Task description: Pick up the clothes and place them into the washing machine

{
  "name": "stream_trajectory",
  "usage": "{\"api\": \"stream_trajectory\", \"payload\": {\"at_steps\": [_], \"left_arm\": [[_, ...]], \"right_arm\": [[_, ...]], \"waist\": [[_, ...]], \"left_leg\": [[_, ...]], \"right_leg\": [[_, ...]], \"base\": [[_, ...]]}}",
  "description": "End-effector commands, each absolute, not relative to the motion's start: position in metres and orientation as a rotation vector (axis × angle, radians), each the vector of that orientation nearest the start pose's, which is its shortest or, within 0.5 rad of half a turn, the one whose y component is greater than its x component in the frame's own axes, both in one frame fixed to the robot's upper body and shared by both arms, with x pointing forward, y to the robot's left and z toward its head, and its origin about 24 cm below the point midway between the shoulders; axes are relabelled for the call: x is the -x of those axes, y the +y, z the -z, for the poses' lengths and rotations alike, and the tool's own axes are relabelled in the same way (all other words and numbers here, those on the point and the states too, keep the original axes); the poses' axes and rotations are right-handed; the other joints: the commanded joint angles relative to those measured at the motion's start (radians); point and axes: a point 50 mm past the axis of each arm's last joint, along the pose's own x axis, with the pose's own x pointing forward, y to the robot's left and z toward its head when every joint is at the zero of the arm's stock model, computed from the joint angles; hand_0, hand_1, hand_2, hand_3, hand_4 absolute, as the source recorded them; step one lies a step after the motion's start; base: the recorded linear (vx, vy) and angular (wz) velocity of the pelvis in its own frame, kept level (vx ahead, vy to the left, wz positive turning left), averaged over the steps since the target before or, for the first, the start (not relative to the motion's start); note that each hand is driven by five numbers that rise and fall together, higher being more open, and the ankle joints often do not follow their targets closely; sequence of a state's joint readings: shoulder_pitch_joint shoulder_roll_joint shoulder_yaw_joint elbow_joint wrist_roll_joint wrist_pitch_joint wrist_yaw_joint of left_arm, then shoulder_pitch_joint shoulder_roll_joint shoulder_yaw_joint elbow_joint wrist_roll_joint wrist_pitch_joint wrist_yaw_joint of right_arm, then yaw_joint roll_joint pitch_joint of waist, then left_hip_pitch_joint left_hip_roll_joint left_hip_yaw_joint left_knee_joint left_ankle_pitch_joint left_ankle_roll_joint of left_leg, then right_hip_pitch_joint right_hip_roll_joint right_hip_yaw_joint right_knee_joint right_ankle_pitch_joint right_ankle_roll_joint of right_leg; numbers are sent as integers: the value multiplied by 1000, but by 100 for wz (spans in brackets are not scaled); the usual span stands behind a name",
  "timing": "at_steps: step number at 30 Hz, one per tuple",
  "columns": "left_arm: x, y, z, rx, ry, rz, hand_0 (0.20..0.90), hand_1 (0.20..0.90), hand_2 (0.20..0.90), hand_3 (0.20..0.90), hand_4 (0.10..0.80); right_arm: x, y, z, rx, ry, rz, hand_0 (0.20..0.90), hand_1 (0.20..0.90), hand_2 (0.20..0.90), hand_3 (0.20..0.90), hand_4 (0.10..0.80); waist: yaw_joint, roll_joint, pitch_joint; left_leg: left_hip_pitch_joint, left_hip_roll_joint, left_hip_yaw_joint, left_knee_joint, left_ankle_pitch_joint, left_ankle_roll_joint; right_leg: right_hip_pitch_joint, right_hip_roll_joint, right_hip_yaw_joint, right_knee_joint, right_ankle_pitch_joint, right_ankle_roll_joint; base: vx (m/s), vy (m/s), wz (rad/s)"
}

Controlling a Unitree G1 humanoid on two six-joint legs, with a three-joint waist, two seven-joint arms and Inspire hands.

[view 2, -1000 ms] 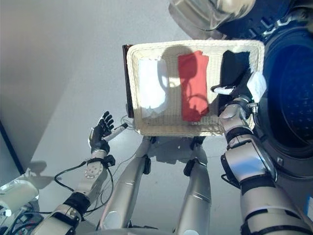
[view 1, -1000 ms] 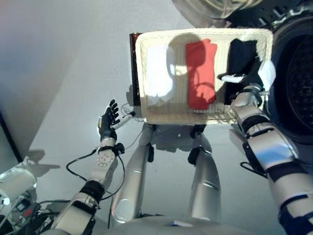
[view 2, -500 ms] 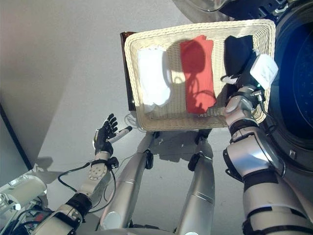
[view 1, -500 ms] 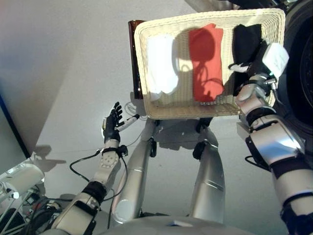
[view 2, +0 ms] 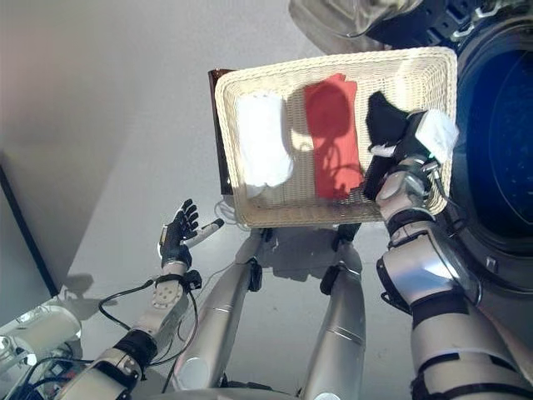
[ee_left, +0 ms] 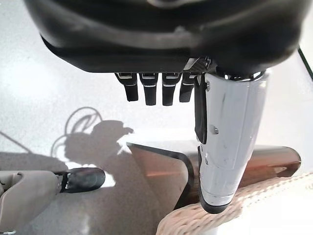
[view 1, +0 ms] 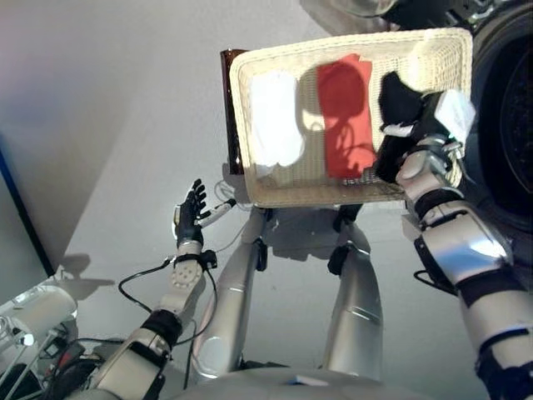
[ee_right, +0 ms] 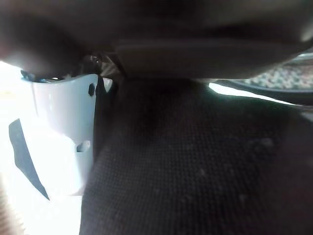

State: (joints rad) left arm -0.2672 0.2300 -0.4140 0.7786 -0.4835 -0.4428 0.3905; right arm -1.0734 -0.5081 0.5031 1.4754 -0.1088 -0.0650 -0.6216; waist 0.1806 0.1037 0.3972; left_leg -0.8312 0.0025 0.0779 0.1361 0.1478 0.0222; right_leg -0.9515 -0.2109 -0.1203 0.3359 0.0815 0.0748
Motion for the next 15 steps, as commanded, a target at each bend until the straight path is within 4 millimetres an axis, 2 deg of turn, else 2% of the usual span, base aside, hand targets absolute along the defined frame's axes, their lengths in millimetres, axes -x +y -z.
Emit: {"api": "stream_trajectory", "payload": {"at_steps": [1, 3, 6, 7, 8, 13, 14, 15], "left_arm": [[-257, 178, 47, 38, 215, -290, 900, 900, 900, 900, 800], [-254, 184, 53, 33, 245, -313, 900, 900, 900, 900, 800], [-245, 194, 63, 13, 301, -347, 900, 900, 900, 900, 800], [-243, 197, 65, 6, 312, -353, 900, 900, 900, 900, 800], [-239, 200, 68, 6, 329, -357, 900, 900, 900, 900, 800], [-229, 208, 78, 15, 384, -365, 900, 900, 900, 900, 800], [-229, 208, 78, 15, 384, -365, 900, 900, 900, 900, 800], [-228, 208, 78, 23, 387, -363, 900, 900, 900, 900, 800]], "right_arm": [[-374, -305, -132, 1005, 106, 711, 200, 200, 200, 200, 300], [-372, -308, -128, 808, 109, 752, 200, 200, 200, 200, 300], [-370, -309, -128, 402, 58, 815, 200, 200, 200, 200, 300], [-370, -310, -128, 267, 39, 836, 200, 200, 200, 200, 300], [-370, -308, -125, 162, 31, 830, 200, 200, 200, 200, 300], [-369, -295, -109, -234, 2, 814, 200, 200, 200, 200, 300], [-369, -296, -108, -235, 3, 813, 200, 200, 200, 200, 300], [-369, -292, -105, -332, -10, 801, 200, 200, 200, 200, 300]], "waist": [[-7, 52, -24], [-8, 49, -36], [-17, 44, -54], [-25, 44, -53], [-27, 43, -58], [-34, 45, -76], [-33, 44, -75], [-34, 46, -78]], "left_leg": [[-36, -2, -42, 54, -107, -82], [-12, -1, -41, 47, -108, -81], [32, 0, -37, 29, -108, -83], [33, 1, -26, 26, -79, -79], [50, 2, -23, 20, -79, -79], [107, 3, -7, 3, -82, -79], [109, 3, -6, 3, -82, -79], [118, 3, -5, -1, -82, -78]], "right_leg": [[86, 28, 13, -91, -20, 6], [113, 30, 16, -108, -15, 7], [157, 32, 23, -139, -6, 10], [164, 31, 20, -154, 25, 2], [180, 32, 22, -168, 29, 4], [240, 39, 37, -207, 36, 6], [242, 39, 38, -208, 36, 6], [250, 39, 41, -215, 37, 7]], "base": [[4, -25, -9], [14, -18, -11], [-17, 5, -12], [-99, 26, -13], [-84, 32, -12], [14, 16, -19], [9, 1, -12], [13, 9, -14]]}}
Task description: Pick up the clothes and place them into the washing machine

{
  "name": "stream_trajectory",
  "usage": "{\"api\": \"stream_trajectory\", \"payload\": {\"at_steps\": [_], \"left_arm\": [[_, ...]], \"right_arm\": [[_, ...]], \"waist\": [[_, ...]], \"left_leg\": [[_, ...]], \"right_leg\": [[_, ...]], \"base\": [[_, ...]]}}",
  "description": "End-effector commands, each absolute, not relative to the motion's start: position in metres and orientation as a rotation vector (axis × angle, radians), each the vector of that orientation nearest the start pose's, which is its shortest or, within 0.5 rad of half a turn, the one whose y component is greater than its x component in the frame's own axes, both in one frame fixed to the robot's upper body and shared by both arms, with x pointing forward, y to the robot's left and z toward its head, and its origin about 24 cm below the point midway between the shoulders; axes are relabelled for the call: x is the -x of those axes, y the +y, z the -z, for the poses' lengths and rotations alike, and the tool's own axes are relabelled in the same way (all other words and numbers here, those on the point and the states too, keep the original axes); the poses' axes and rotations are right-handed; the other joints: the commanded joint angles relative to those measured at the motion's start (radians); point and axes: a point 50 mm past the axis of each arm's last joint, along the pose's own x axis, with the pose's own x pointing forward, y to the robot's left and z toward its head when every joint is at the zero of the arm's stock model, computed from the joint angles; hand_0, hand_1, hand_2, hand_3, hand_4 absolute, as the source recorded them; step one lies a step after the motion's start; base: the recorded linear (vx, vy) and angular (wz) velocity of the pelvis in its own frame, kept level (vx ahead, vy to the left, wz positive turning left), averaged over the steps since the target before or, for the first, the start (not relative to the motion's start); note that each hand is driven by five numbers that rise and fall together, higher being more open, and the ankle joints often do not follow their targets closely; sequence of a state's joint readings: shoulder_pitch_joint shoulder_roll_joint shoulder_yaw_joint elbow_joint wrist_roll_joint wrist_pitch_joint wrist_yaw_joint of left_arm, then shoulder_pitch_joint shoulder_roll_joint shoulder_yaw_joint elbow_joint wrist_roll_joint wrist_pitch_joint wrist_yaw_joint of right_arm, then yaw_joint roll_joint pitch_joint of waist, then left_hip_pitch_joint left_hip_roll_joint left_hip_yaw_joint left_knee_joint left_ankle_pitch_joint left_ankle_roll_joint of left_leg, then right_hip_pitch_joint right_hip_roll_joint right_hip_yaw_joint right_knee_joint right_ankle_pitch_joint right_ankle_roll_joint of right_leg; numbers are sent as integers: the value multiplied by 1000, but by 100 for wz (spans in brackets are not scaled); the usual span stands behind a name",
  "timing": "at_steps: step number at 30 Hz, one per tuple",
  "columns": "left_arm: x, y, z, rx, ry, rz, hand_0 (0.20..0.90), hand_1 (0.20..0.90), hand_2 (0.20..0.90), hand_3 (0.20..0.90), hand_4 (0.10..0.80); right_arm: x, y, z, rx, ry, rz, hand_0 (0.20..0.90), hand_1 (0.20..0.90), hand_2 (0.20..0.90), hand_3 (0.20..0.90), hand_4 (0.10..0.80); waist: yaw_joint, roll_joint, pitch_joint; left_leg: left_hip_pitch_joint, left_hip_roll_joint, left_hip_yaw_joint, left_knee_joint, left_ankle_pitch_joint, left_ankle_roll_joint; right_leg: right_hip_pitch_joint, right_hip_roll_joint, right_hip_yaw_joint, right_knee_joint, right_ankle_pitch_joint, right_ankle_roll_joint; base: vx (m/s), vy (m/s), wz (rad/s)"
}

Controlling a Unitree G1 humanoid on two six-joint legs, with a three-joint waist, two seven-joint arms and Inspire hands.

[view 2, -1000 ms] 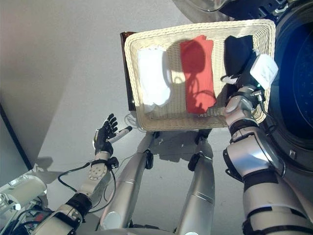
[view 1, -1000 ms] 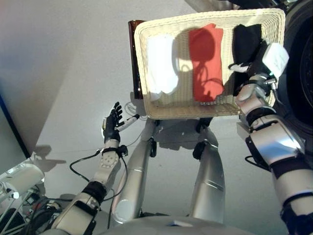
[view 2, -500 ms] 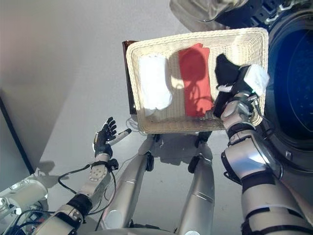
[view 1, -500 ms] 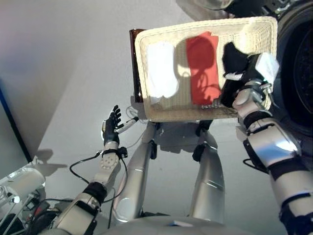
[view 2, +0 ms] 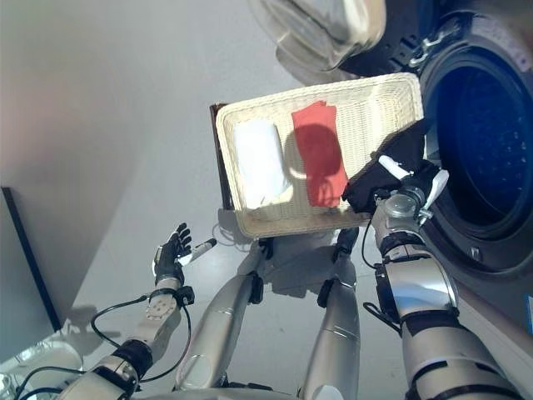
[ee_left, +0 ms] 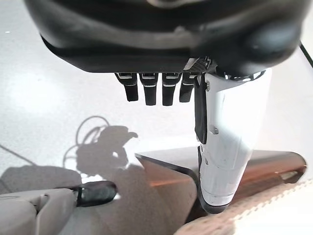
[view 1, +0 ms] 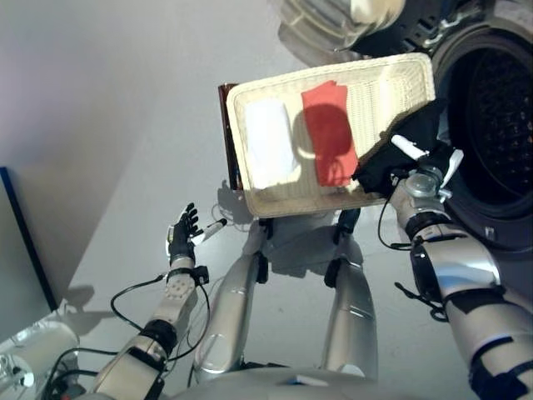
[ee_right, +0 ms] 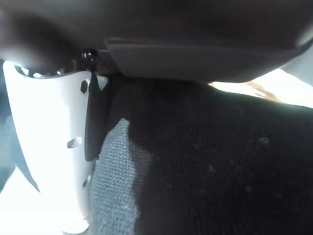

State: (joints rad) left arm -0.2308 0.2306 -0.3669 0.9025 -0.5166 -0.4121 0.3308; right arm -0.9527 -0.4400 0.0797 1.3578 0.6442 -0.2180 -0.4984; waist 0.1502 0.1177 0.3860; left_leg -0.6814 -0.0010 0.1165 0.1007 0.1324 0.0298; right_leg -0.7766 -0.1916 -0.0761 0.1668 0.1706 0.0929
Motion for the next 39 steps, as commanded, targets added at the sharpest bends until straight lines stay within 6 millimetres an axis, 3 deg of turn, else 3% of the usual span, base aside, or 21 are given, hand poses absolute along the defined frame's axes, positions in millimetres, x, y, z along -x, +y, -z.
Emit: {"api": "stream_trajectory", "payload": {"at_steps": [1, 6, 9, 10, 18, 24, 25, 29, 30, 33, 34, 35, 36, 39], "left_arm": [[-227, 207, 79, 35, 389, -354, 900, 900, 900, 900, 800], [-220, 196, 86, 78, 413, -320, 900, 900, 900, 900, 800], [-218, 193, 87, 93, 416, -308, 900, 900, 900, 900, 800], [-214, 186, 89, 103, 421, -277, 900, 900, 900, 900, 800], [-201, 181, 100, 107, 473, -254, 900, 900, 900, 900, 800], [-192, 179, 107, 96, 513, -236, 900, 900, 900, 900, 800], [-189, 180, 109, 93, 523, -241, 900, 900, 900, 900, 800], [-184, 185, 110, 87, 528, -251, 900, 900, 900, 900, 800], [-185, 185, 110, 88, 527, -251, 900, 900, 900, 900, 800], [-184, 191, 108, 77, 510, -261, 900, 900, 900, 900, 800], [-184, 195, 105, 78, 490, -268, 900, 900, 900, 900, 800], [-184, 194, 105, 81, 489, -267, 900, 900, 900, 900, 800], [-185, 198, 103, 78, 481, -276, 900, 900, 900, 900, 800], [-184, 200, 103, 79, 480, -292, 900, 900, 900, 900, 800]], "right_arm": [[-369, -288, -103, -465, -45, 796, 200, 200, 200, 200, 300], [-368, -270, -96, -917, -183, 790, 200, 200, 200, 200, 300], [-365, -271, -96, -993, -234, 804, 200, 200, 200, 200, 300], [-366, -270, -105, -1099, -318, 811, 200, 200, 200, 200, 300], [-366, -286, -137, -1274, -500, 885, 200, 200, 200, 200, 300], [-361, -305, -162, -1308, -618, 915, 200, 200, 200, 200, 300], [-360, -309, -169, -1312, -651, 920, 200, 200, 200, 200, 300], [-345, -325, -230, -1303, -910, 868, 200, 200, 200, 200, 300], [-345, -324, -231, -1299, -910, 873, 200, 200, 200, 200, 300], [-325, -330, -290, -1249, -1123, 819, 200, 200, 200, 200, 300], [-315, -328, -318, -1216, -1212, 754, 200, 200, 200, 200, 300], [-315, -327, -320, -1212, -1212, 756, 200, 200, 200, 200, 300], [-314, -321, -331, -1183, -1231, 716, 900, 900, 900, 900, 800], [-325, -314, -325, -1104, -1141, 718, 900, 900, 900, 900, 800]], "waist": [[-6, 38, -75], [-10, 64, -95], [-8, 77, -102], [-3, 97, -108], [17, 164, -141], [29, 201, -173], [28, 207, -179], [26, 232, -202], [27, 233, -201], [24, 253, -207], [25, 263, -213], [25, 265, -213], [28, 270, -215], [31, 277, -220]], "left_leg": [[-15, 5, -38, 27, -67, -85], [13, -2, -29, 6, -64, -84], [15, -4, -27, 5, -64, -83], [14, -9, -26, 3, -64, -82], [24, -22, -18, -20, -58, -82], [40, -31, -11, -24, -63, -83], [42, -33, -8, -23, -64, -83], [55, -40, 0, -21, -72, -82], [56, -40, 1, -22, -72, -82], [64, -51, 6, -29, -70, -80], [69, -57, 9, -40, -66, -82], [69, -58, 10, -42, -65, -82], [72, -62, 13, -50, -61, -82], [77, -64, 21, -64, -55, -81]], "right_leg": [[89, 20, 0, -54, -49, -11], [111, 18, 12, -73, -48, -8], [113, 16, 17, -75, -49, -8], [114, 15, 22, -80, -50, -8], [109, 8, 42, -85, -51, -3], [115, 3, 59, -81, -59, -2], [116, 2, 61, -80, -60, -2], [121, -4, 76, -78, -66, 2], [121, -4, 77, -77, -66, 2], [108, -9, 97, -65, -66, 5], [102, -17, 107, -63, -66, 8], [100, -18, 108, -61, -67, 8], [97, -19, 114, -61, -66, 9], [87, -19, 121, -62, -59, 10]], "base": [[16, 6, -18], [18, 17, -17], [9, 29, -6], [3, 29, -3], [13, 28, -2], [32, 30, -3], [43, 39, -4], [33, 35, -17], [2, 19, -9], [-6, 52, -7], [-1, 45, -10], [-6, 47, -12], [4, 38, -9], [12, 32, -13]]}}
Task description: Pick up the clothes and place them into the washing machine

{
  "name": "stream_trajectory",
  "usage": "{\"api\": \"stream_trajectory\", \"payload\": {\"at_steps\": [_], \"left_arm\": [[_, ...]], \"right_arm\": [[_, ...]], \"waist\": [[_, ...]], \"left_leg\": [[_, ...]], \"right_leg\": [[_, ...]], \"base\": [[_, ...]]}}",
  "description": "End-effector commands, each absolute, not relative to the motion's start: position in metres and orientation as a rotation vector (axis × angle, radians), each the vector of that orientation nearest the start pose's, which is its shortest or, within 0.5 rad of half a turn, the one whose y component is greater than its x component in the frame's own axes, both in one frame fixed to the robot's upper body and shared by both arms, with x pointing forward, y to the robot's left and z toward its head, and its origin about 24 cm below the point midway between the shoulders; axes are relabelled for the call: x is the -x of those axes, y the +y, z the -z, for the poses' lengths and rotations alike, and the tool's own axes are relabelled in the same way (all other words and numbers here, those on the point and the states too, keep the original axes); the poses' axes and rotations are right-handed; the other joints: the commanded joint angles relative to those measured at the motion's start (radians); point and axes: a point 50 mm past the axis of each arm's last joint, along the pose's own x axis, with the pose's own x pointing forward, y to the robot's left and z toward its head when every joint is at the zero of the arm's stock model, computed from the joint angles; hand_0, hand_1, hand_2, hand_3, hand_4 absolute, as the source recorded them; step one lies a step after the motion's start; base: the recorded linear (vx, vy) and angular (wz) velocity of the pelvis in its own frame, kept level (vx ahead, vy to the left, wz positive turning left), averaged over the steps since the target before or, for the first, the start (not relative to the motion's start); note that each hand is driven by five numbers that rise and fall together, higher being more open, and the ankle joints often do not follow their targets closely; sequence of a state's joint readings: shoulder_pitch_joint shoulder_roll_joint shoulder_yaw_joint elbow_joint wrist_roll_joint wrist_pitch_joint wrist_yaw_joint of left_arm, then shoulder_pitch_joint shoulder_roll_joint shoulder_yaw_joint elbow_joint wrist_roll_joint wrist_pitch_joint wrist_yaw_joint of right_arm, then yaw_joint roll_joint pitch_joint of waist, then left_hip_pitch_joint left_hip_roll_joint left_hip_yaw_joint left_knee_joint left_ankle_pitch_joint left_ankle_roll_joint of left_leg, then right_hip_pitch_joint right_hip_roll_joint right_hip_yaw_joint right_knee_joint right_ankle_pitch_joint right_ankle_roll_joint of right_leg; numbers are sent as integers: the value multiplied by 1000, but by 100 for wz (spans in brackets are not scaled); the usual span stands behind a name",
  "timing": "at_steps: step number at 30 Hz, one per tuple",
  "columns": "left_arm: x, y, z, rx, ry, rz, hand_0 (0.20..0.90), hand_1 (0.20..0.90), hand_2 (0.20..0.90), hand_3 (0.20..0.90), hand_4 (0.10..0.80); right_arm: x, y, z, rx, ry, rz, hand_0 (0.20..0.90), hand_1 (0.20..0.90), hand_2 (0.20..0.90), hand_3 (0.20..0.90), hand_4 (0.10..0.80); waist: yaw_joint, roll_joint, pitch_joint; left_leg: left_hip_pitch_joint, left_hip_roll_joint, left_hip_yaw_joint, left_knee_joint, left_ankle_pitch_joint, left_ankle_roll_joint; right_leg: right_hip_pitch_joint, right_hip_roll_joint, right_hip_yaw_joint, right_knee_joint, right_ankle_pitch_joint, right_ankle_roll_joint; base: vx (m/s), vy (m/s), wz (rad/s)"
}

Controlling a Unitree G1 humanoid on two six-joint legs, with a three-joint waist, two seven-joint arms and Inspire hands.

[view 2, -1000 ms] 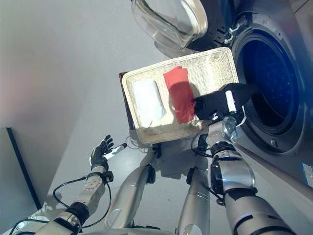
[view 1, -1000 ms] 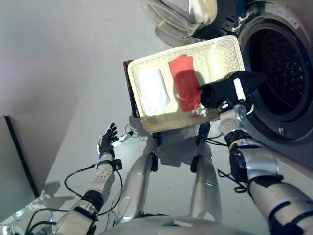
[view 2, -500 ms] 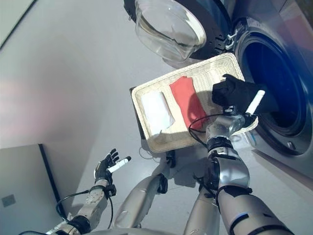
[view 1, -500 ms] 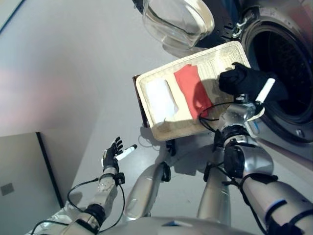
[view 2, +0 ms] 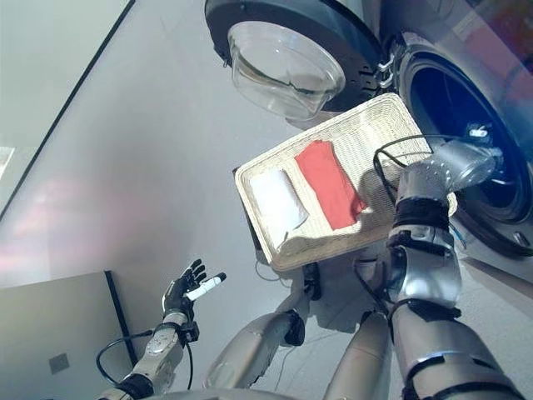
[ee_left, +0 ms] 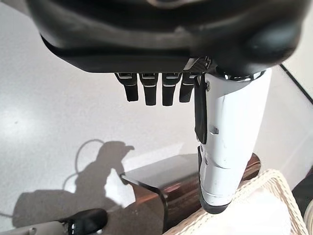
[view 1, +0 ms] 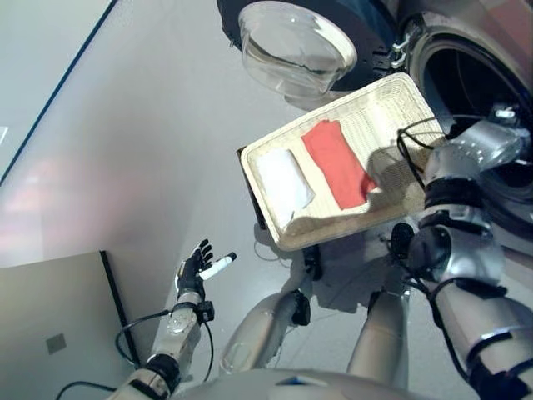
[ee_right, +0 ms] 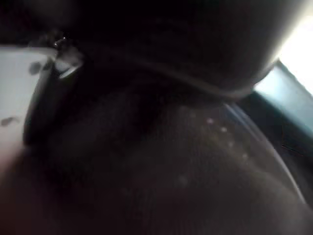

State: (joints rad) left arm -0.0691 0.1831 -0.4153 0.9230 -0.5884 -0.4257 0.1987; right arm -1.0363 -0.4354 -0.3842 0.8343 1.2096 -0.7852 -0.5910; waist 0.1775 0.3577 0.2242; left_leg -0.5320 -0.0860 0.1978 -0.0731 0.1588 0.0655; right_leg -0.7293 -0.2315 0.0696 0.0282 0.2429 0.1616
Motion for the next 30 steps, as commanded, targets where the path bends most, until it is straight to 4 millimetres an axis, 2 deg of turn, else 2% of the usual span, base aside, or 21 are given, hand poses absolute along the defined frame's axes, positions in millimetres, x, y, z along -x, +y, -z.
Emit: {"api": "stream_trajectory", "payload": {"at_steps": [1, 2, 3, 5, 6, 8, 18, 19, 20, 21, 23, 24, 25, 26, 28, 30], "left_arm": [[-182, 200, 106, 82, 498, -300, 900, 900, 900, 900, 800], [-182, 198, 106, 92, 500, -299, 900, 900, 900, 900, 800], [-182, 198, 106, 92, 501, -300, 900, 900, 900, 900, 800], [-178, 192, 110, 107, 521, -273, 900, 900, 900, 900, 800], [-178, 192, 110, 107, 522, -272, 900, 900, 900, 900, 800], [-177, 187, 112, 101, 538, -245, 900, 900, 900, 900, 800], [-173, 195, 114, 75, 554, -269, 900, 900, 900, 900, 800], [-174, 197, 114, 73, 553, -272, 900, 900, 900, 900, 800], [-175, 201, 114, 55, 553, -276, 900, 900, 900, 900, 800], [-175, 200, 113, 57, 552, -277, 900, 900, 900, 900, 800], [-176, 204, 114, 38, 559, -283, 900, 900, 900, 900, 800], [-176, 205, 114, 33, 560, -282, 900, 900, 900, 900, 800], [-176, 206, 114, 33, 560, -283, 900, 900, 900, 900, 800], [-175, 209, 114, 22, 570, -283, 900, 900, 900, 900, 800], [-177, 210, 113, 20, 564, -283, 900, 900, 900, 900, 800], [-177, 210, 113, 31, 559, -283, 900, 900, 900, 900, 800]], "right_arm": [[-336, -311, -308, -1106, -1054, 742, 900, 900, 900, 900, 800], [-341, -310, -298, -1109, -1007, 749, 900, 900, 900, 900, 800], [-341, -310, -297, -1110, -1006, 747, 900, 900, 900, 900, 800], [-353, -308, -274, -1122, -902, 770, 900, 900, 900, 900, 800], [-353, -310, -273, -1124, -902, 767, 900, 900, 900, 900, 800], [-359, -309, -254, -1133, -825, 796, 900, 900, 900, 900, 800], [-368, -297, -232, -1119, -740, 779, 900, 900, 900, 900, 800], [-370, -298, -224, -1061, -685, 802, 900, 900, 900, 900, 800], [-375, -299, -217, -888, -567, 824, 900, 900, 900, 900, 800], [-376, -299, -219, -885, -567, 824, 900, 900, 900, 900, 800], [-382, -292, -214, -757, -489, 789, 900, 900, 900, 900, 800], [-387, -280, -204, -705, -440, 739, 900, 900, 900, 900, 800], [-387, -279, -204, -705, -439, 738, 900, 900, 900, 900, 800], [-389, -280, -190, -607, -354, 733, 900, 900, 900, 900, 800], [-391, -274, -185, -612, -341, 698, 900, 900, 900, 900, 800], [-389, -266, -171, -712, -335, 688, 900, 900, 900, 900, 800]], "waist": [[3, 44, -63], [4, 46, -65], [4, 46, -67], [7, 51, -71], [7, 51, -72], [7, 52, -73], [3, 32, -61], [1, 25, -59], [-6, 8, -49], [-7, 9, -47], [-15, -13, -34], [-25, -34, -23], [-27, -34, -22], [-31, -59, -14], [-36, -71, -7], [-42, -85, -3]], "left_leg": [[-75, 21, -54, 109, -82, -115], [-76, 21, -53, 111, -83, -115], [-77, 21, -53, 112, -84, -115], [-79, 22, -55, 115, -85, -113], [-80, 22, -55, 116, -85, -113], [-82, 23, -54, 118, -85, -114], [-87, 30, -59, 128, -85, -114], [-88, 31, -59, 130, -85, -115], [-91, 36, -58, 135, -85, -116], [-91, 36, -58, 135, -86, -116], [-99, 44, -56, 146, -85, -117], [-105, 52, -57, 154, -85, -118], [-105, 52, -57, 155, -85, -119], [-111, 60, -61, 162, -84, -120], [-113, 65, -64, 167, -83, -121], [-111, 68, -69, 169, -83, -124]], "right_leg": [[37, 22, -21, 74, -128, -61], [37, 22, -21, 75, -128, -61], [37, 23, -21, 74, -128, -61], [38, 21, -21, 75, -129, -62], [38, 21, -21, 75, -129, -62], [36, 22, -22, 78, -130, -64], [44, 31, -28, 79, -131, -68], [44, 32, -29, 79, -130, -69], [42, 38, -30, 79, -125, -71], [42, 38, -29, 79, -125, -71], [40, 46, -32, 81, -121, -75], [40, 51, -36, 81, -117, -77], [40, 51, -36, 81, -117, -77], [42, 56, -41, 80, -114, -79], [44, 59, -46, 80, -112, -81], [54, 61, -51, 77, -112, -82]], "base": [[15, 17, -10], [16, 15, -7], [4, -3, -6], [-3, -2, -5], [0, 0, 0], [0, 0, 0], [0, 0, 0], [-46, -36, 3], [-38, -28, 4], [-47, -47, 9], [-50, -72, 8], [-46, -66, 2], [-60, -96, -1], [-34, -55, -2], [-33, -78, -5], [-15, -73, -4]]}}
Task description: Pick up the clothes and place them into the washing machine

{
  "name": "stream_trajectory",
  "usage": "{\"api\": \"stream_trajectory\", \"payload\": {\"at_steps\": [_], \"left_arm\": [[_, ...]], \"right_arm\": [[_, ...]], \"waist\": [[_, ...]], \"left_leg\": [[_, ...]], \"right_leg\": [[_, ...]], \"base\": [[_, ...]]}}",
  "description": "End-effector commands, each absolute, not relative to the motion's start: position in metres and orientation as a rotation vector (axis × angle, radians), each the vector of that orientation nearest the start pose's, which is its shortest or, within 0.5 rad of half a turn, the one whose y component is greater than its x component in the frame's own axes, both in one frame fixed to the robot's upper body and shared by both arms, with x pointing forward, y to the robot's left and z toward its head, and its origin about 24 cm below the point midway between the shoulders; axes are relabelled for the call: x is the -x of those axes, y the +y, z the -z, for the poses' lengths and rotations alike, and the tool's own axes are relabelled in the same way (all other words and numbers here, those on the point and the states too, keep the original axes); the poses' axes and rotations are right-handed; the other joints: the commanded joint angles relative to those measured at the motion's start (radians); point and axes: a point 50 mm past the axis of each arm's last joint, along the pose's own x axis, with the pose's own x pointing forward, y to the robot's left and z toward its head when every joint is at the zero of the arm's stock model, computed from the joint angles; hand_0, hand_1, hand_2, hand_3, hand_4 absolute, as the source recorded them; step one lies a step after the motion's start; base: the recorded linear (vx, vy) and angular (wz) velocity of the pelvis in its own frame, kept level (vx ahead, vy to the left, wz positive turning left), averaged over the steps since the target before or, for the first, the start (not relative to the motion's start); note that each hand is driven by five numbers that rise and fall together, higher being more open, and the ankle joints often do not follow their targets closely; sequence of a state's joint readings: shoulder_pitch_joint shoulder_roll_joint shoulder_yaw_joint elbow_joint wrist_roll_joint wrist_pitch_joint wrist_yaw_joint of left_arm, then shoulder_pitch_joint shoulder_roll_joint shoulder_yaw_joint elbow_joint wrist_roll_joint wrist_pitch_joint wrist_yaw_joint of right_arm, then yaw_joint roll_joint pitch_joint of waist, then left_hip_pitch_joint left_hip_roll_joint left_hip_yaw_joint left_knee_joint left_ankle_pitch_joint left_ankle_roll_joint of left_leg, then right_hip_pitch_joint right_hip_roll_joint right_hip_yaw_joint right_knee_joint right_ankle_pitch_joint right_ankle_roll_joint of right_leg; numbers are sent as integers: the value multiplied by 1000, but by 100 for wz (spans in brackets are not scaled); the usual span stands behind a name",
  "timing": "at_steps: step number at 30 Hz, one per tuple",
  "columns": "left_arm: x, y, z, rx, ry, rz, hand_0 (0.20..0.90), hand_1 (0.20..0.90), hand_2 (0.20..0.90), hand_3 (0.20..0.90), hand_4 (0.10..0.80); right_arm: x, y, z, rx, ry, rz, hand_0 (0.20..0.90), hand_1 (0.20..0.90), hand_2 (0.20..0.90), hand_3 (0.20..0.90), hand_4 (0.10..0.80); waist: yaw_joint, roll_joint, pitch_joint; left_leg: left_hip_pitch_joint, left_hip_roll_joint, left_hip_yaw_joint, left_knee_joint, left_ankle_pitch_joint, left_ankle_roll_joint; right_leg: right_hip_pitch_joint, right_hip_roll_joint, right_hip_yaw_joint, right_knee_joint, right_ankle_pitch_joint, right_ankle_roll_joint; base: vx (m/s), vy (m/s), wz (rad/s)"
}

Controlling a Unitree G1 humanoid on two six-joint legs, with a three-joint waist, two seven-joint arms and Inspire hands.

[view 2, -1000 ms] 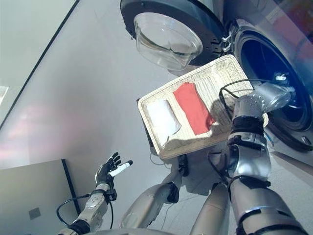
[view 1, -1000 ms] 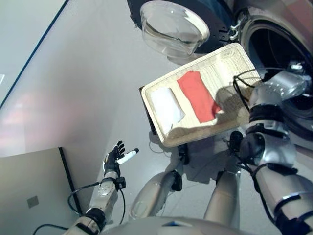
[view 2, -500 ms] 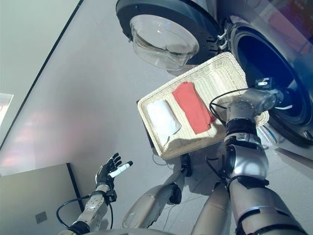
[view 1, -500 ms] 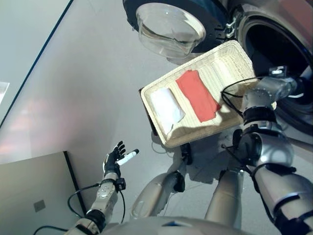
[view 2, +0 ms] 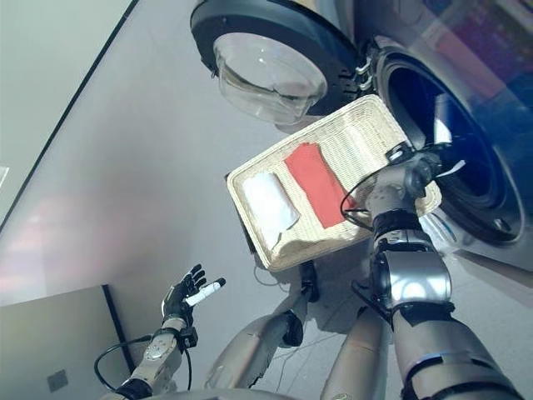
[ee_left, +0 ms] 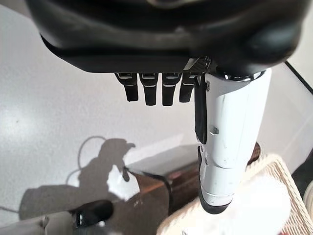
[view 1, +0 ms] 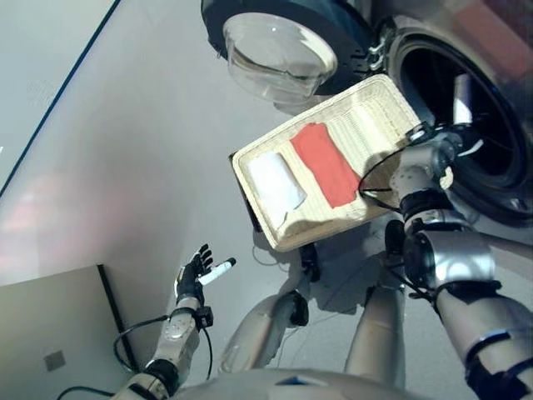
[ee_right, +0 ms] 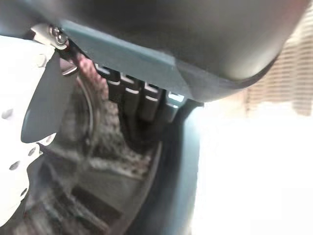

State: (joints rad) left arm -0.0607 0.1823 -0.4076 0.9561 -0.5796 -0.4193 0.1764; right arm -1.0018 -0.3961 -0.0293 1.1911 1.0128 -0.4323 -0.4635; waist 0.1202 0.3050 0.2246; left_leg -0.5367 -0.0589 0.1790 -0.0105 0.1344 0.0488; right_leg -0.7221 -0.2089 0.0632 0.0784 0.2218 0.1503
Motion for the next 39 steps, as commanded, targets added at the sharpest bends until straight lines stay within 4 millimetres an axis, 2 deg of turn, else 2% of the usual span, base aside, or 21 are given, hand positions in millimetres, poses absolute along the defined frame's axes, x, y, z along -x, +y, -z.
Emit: {"api": "stream_trajectory", "payload": {"at_steps": [1, 3, 4, 6, 7, 9, 11, 12, 15, 17, 20, 24, 28, 33, 36, 38, 39], "left_arm": [[-177, 211, 113, 28, 562, -285, 900, 900, 900, 900, 800], [-176, 218, 113, 12, 571, -301, 900, 900, 900, 900, 800], [-177, 219, 112, 1, 569, -303, 900, 900, 900, 900, 800], [-179, 225, 109, -17, 552, -309, 900, 900, 900, 900, 800], [-178, 231, 108, -35, 547, -320, 900, 900, 900, 900, 800], [-182, 237, 104, -48, 528, -344, 900, 900, 900, 900, 800], [-184, 239, 102, -53, 517, -354, 900, 900, 900, 900, 800], [-186, 243, 100, -43, 502, -391, 900, 900, 900, 900, 800], [-186, 244, 98, -30, 488, -410, 900, 900, 900, 900, 800], [-194, 247, 86, 65, 391, -472, 900, 900, 900, 900, 800], [-201, 247, 73, 117, 304, -482, 900, 900, 900, 900, 800], [-214, 250, 59, 99, 235, -484, 900, 900, 900, 900, 800], [-226, 248, 43, 56, 158, -444, 900, 900, 900, 900, 800], [-236, 245, 32, 25, 115, -411, 900, 900, 900, 900, 800], [-245, 241, 24, 43, 74, -411, 900, 900, 900, 900, 800], [-254, 232, 12, 105, 17, -409, 900, 900, 900, 900, 800], [-261, 223, 1, 165, -39, -401, 900, 900, 900, 900, 800]], "right_arm": [[-388, -269, -165, -717, -318, 715, 900, 900, 900, 900, 800], [-385, -279, -149, -561, -210, 740, 900, 900, 900, 900, 800], [-386, -279, -150, -533, -202, 736, 900, 900, 900, 900, 800], [-389, -275, -150, -366, -153, 700, 900, 900, 900, 900, 800], [-389, -274, -142, -208, -93, 687, 900, 900, 900, 900, 800], [-393, -264, -145, -29, -77, 649, 900, 900, 900, 900, 800], [-394, -260, -145, 41, -75, 637, 900, 900, 900, 900, 800], [-395, -253, -140, 215, -54, 603, 900, 900, 900, 900, 800], [-394, -253, -137, 249, -47, 605, 900, 900, 900, 900, 800], [-395, -245, -131, 355, -41, 577, 900, 900, 900, 900, 800], [-394, -240, -125, 447, -16, 548, 900, 900, 900, 900, 800], [-397, -222, -120, 561, -18, 478, 900, 900, 900, 900, 800], [-398, -219, -119, 567, -3, 489, 900, 900, 900, 900, 800], [-399, -219, -120, 609, 15, 508, 900, 900, 900, 900, 800], [-399, -226, -121, 643, 45, 542, 900, 900, 900, 900, 800], [-396, -235, -119, 674, 83, 581, 900, 900, 900, 900, 800], [-394, -241, -119, 726, 117, 607, 900, 900, 900, 900, 800]], "waist": [[14, -40, -3], [18, -58, -6], [20, -63, -3], [21, -78, 3], [25, -91, 6], [25, -106, 16], [24, -112, 21], [28, -127, 29], [30, -130, 33], [40, -146, 42], [51, -164, 54], [61, -190, 73], [79, -207, 94], [104, -226, 121], [122, -230, 139], [136, -227, 153], [148, -225, 159]], "left_leg": [[-107, 42, -54, 107, -57, -108], [-106, 46, -63, 103, -52, -109], [-107, 47, -65, 102, -50, -109], [-106, 52, -73, 99, -43, -109], [-105, 56, -79, 101, -40, -109], [-108, 61, -87, 107, -36, -110], [-111, 62, -91, 111, -35, -110], [-114, 65, -99, 114, -31, -111], [-116, 66, -105, 116, -30, -111], [-119, 70, -118, 117, -26, -112], [-123, 72, -136, 122, -22, -112], [-137, 76, -155, 136, -23, -112], [-158, 78, -180, 145, -20, -114], [-197, 77, -209, 159, -19, -115], [-221, 72, -225, 164, -17, -117], [-238, 68, -233, 164, -15, -117], [-242, 65, -245, 163, -44, -123]], "right_leg": [[50, 39, -49, 25, -91, -70], [59, 41, -61, 19, -88, -71], [62, 43, -65, 17, -87, -72], [64, 46, -74, 16, -85, -74], [69, 47, -80, 17, -87, -75], [72, 51, -88, 20, -86, -77], [73, 52, -92, 23, -87, -78], [74, 55, -101, 25, -87, -80], [78, 56, -107, 25, -88, -81], [81, 57, -125, 31, -94, -82], [88, 58, -145, 40, -103, -82], [88, 58, -166, 54, -113, -83], [84, 54, -192, 66, -123, -85], [69, 49, -223, 80, -136, -87], [54, 44, -241, 90, -142, -88], [45, 38, -253, 95, -146, -88], [40, 38, -253, 108, -179, -82]], "base": [[-3, -50, 2], [-14, -51, 12], [-31, -56, 16], [-30, -76, 15], [-19, -74, 16], [-24, -58, 10], [-19, -45, 7], [-14, -55, 9], [-6, -32, 11], [3, -45, 15], [12, -34, 20], [7, -37, 17], [8, -36, 17], [12, -20, 25], [5, -19, 20], [59, -32, 25], [122, -33, 29]]}}
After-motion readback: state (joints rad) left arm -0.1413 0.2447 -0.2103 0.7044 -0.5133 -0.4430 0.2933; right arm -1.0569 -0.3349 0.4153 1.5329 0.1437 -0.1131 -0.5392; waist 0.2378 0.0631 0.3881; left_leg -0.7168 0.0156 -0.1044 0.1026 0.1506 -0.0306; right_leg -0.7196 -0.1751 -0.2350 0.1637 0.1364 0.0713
